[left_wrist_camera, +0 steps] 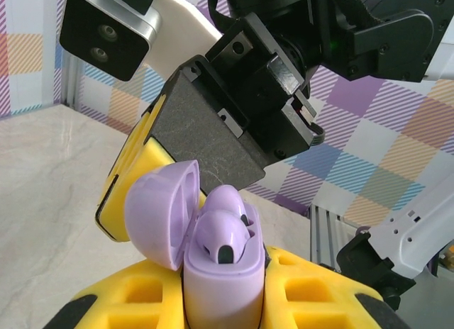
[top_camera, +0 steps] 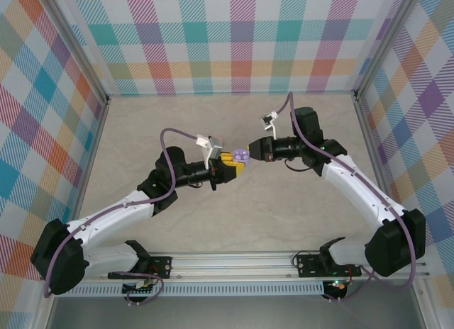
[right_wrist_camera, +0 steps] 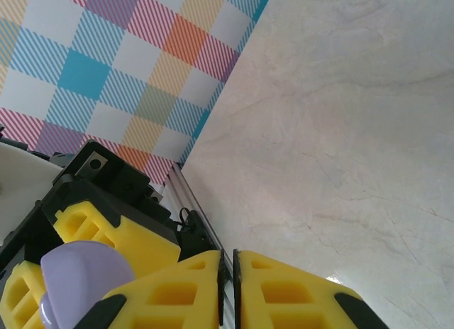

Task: Insert wireless bluetooth earbuds into charging case

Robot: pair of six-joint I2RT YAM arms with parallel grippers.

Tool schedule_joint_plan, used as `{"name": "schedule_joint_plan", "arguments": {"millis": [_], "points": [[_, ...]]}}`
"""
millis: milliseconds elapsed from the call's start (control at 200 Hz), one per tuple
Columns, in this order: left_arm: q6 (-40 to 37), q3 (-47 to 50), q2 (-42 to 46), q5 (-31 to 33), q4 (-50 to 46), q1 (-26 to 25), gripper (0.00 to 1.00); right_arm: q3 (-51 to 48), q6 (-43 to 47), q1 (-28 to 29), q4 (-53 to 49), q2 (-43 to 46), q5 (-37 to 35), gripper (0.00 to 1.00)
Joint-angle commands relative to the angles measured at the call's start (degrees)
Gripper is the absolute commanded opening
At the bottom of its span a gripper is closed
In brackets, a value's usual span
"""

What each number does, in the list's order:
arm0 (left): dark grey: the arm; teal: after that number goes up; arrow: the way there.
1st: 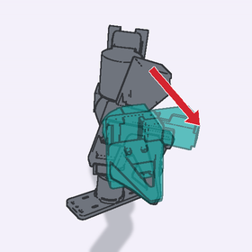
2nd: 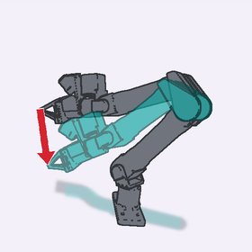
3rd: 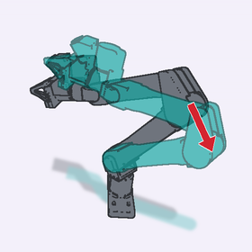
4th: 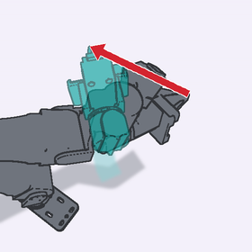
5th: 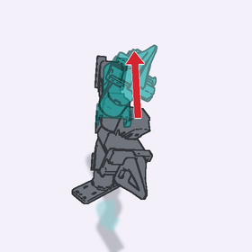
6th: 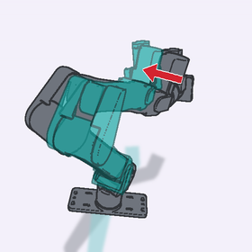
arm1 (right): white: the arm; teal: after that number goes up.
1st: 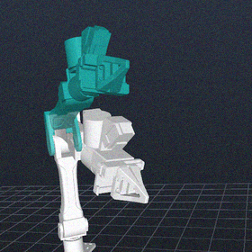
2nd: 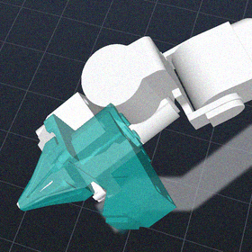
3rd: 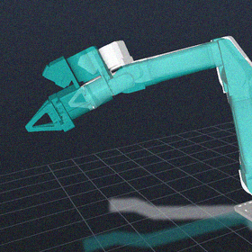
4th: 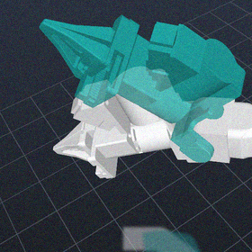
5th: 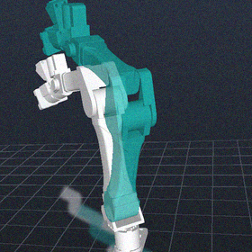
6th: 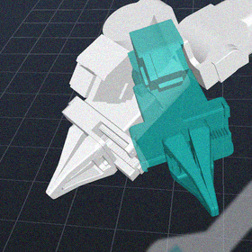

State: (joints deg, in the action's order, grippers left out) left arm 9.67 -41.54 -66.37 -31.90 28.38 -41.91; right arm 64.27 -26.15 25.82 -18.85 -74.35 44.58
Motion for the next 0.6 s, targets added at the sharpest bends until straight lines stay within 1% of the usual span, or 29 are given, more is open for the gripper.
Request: {"name": "schedule_joint_plan", "arguments": {"millis": [0, 260, 365, 395, 420, 485, 540, 595], "points": [[1.36, -1.06, -1.59, 0.59, 1.11, -0.77, 0.08, -0.72, 0.00, 0.02, 3.29, 2.61, 2.86, 0.14], [2.49, -0.53, -2.84, 3.11, 0.75, -0.72, 0.09, -1.16, 0.50, 0.05, 3.22, 4.27, 2.40, 0.14], [2.70, -0.58, -2.92, 4.04, 0.25, -0.67, 0.08, -0.41, 1.69, 0.02, -0.21, 4.39, -0.62, 0.15], [2.79, -0.76, -2.99, 4.50, -0.14, -0.67, 0.09, -0.14, 2.00, 0.06, -1.35, 4.40, -2.04, 0.17], [2.81, -0.92, -3.02, 4.94, -0.57, -0.71, 0.09, 0.18, 2.22, 0.02, -2.47, 4.38, -4.57, 0.19], [3.36, -2.00, -3.44, 6.83, -2.86, -0.69, 0.09, 1.17, 3.31, 0.02, -6.72, 4.25, -9.91, 0.19], [3.88, -3.78, -4.23, 8.58, -6.42, -0.51, 0.09, 2.29, 3.65, 0.03, -10.44, 4.03, -17.24, 0.20], [4.68, -5.64, -5.52, 9.79, -9.46, -0.36, 0.09, 2.70, 4.02, 0.02, -12.55, 4.10, -21.78, 0.20]]}}
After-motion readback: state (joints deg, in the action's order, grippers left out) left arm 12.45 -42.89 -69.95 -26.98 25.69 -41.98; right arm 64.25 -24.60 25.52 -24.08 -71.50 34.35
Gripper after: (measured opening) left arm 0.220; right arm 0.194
